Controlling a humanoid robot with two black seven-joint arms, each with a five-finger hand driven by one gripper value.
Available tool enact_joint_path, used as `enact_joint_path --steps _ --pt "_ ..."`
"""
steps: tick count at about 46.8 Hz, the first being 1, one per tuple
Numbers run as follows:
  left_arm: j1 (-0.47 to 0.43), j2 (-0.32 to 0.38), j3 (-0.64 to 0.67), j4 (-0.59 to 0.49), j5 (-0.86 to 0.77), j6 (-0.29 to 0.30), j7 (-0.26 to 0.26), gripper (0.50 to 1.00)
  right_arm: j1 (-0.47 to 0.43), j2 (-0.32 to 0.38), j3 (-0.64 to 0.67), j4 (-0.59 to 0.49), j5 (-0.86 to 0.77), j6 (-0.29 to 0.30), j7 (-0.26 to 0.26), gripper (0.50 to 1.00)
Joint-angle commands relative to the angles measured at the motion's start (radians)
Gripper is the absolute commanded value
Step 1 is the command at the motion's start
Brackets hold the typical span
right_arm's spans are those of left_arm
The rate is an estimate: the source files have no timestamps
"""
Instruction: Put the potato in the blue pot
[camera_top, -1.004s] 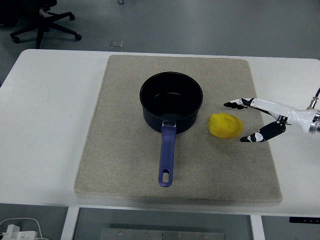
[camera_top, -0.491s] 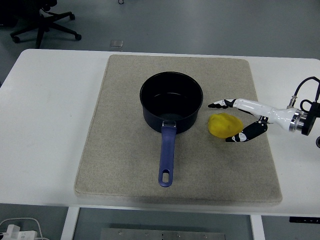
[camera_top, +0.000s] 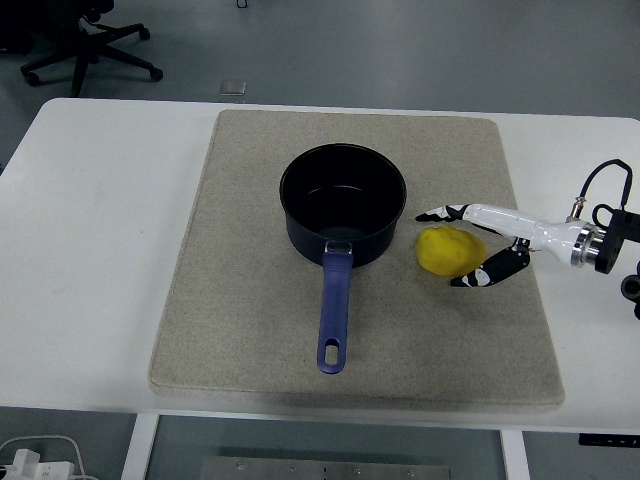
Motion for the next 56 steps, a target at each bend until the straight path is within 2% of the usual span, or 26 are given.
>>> enact_joint_path --steps 1,6,11,17,20,29,42,56 --pt "0.000 0.000 0.001 0.000 0.000 0.000 -0.001 0.994 -0.002 0.000 -0.001 -0.001 -0.002 0.002 0.000 0.915" --pt "0.000 0.000 0.000 0.000 0.000 0.000 -0.001 0.994 0.001 0.002 -0.034 -0.010 -0.002 -0.001 0.002 0.901" --pt "0.000 0.000 0.000 0.000 0.000 0.000 -0.001 0.994 0.002 0.003 -0.041 -0.024 -0.002 -0.001 0.003 0.813" --pt "0.000 0.000 0.001 0.000 0.000 0.000 0.001 0.994 0.001 0.005 -0.041 -0.035 -0.002 0.000 0.003 0.787" --pt "0.000 0.000 0.000 0.000 0.000 0.000 -0.001 0.994 0.002 0.005 -0.041 -0.038 -0.002 -0.001 0.003 0.744" --pt "0.000 0.000 0.001 0.000 0.000 0.000 -0.001 0.994 0.004 0.017 -0.041 -0.043 -0.002 0.008 0.003 0.500" --pt "0.000 0.000 0.000 0.000 0.000 0.000 -0.001 0.994 0.059 0.018 -0.092 -0.049 0.015 0.040 0.003 0.500" --pt "0.000 0.000 0.000 0.000 0.000 0.000 0.001 0.994 0.074 0.017 -0.084 -0.050 0.026 0.043 0.003 0.500"
